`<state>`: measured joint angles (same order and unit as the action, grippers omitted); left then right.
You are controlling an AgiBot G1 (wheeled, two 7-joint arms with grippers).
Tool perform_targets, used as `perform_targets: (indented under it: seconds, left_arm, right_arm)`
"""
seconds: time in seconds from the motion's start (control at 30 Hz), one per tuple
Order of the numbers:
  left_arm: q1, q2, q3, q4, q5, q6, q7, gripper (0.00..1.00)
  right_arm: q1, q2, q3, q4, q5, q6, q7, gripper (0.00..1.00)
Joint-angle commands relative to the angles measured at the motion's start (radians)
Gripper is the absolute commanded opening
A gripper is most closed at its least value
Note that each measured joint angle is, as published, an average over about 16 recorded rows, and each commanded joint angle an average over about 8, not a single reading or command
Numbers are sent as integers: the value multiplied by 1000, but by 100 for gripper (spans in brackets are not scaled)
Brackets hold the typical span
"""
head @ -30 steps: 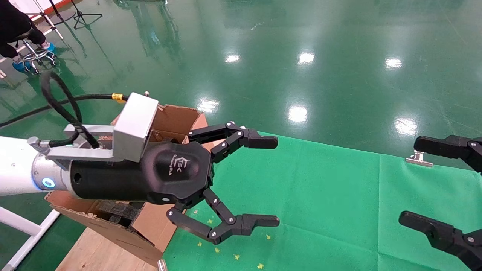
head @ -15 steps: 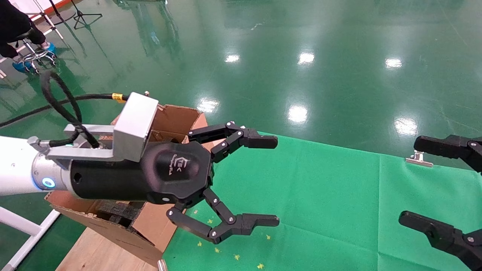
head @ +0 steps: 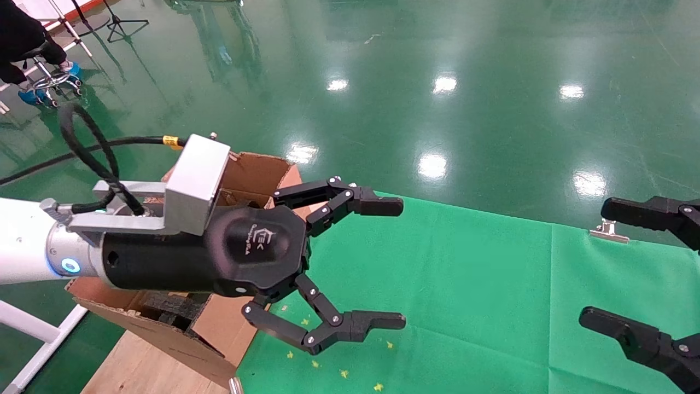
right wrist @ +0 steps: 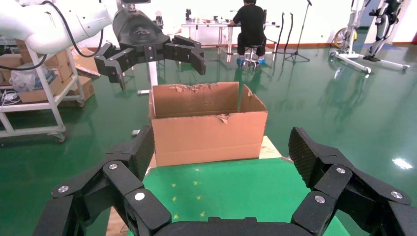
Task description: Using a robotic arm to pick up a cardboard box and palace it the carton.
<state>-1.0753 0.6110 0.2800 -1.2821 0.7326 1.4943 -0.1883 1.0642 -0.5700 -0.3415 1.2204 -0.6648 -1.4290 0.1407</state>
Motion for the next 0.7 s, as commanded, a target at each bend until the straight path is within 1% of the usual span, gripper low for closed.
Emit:
perform_targets:
  seconds: [0.03, 0.7]
  left_arm:
    - [0, 0, 0, 0, 0, 0, 0, 100]
    - [0, 0, 0, 0, 0, 0, 0, 100]
  right_arm:
    - [0, 0, 0, 0, 0, 0, 0, 100]
    - [0, 0, 0, 0, 0, 0, 0, 100]
